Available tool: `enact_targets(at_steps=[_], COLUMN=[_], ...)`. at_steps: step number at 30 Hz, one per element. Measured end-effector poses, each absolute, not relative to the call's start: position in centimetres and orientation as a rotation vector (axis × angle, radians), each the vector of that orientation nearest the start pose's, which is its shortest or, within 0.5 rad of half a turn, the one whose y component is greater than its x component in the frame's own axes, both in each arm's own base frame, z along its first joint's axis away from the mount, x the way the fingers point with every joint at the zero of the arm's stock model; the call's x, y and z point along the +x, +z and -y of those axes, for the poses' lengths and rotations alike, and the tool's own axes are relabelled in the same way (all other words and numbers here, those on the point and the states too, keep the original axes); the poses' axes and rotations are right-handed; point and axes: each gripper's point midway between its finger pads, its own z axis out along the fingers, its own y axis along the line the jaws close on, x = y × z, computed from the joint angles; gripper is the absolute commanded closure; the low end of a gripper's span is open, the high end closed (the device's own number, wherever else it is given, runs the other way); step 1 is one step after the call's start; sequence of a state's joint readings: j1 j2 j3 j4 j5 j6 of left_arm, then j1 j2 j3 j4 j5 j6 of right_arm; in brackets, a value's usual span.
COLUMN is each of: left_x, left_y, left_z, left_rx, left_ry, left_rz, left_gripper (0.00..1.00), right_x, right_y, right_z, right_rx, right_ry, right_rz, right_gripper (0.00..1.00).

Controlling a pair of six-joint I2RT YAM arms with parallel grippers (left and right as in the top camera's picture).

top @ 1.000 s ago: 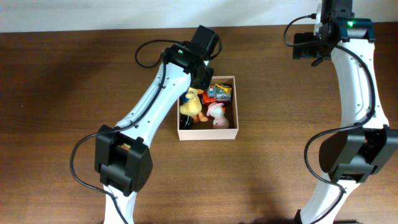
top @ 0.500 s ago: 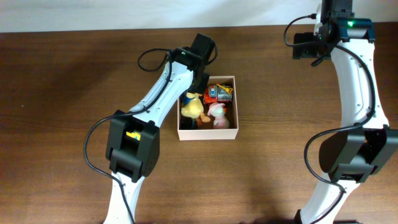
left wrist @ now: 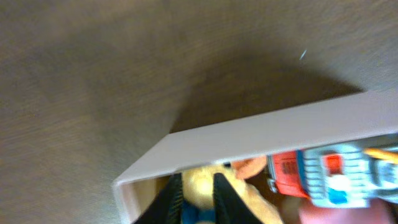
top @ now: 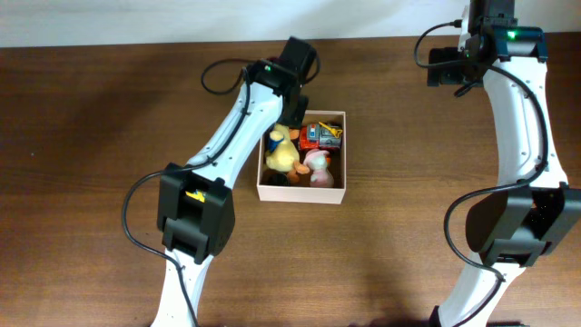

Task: Pack container
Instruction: 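Release the puck and lift the left gripper out of the box, then move the left gripper down to the yellow ball and grasp it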

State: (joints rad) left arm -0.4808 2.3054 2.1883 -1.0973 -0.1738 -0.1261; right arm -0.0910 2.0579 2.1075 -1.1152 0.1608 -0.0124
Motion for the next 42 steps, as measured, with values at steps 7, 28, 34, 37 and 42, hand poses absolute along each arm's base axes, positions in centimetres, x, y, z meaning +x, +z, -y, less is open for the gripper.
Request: enact_targets(at_steps=[7,28,34,37,42], left_x=[47.6,41.7,41.5,40.9,38.7], left_y=[15.0,14.5,16.9,20.3,27.6], left_z=[21.1,8.0,7.9,7.7,7.0], left_rx=[0.401,0.006,0.013,0.003,-0.026], left_ry=[0.107,0.388,0.355,0.311,0.218], left_rz=[-2.731,-3.101,-3.048,-2.971,-2.791], left_gripper=[0.6,0.34,0.34,0.34,0.33], right_x=[49.9,49.9,49.9,49.9,49.9], right_y=[20.6,20.6,20.6,20.6,20.6], right_z=[7.3,7.3,7.3,7.3,7.3], right_rx=[0.159,0.159,0.159,0.159,0.159], right_ry=[-0.247,-0.248,-0.247,-0.248,-0.247], right_rz=[-2.631,-2.63,-2.631,-2.631,-2.631], right_gripper=[0.01,0.01,0.01,0.01,0.01])
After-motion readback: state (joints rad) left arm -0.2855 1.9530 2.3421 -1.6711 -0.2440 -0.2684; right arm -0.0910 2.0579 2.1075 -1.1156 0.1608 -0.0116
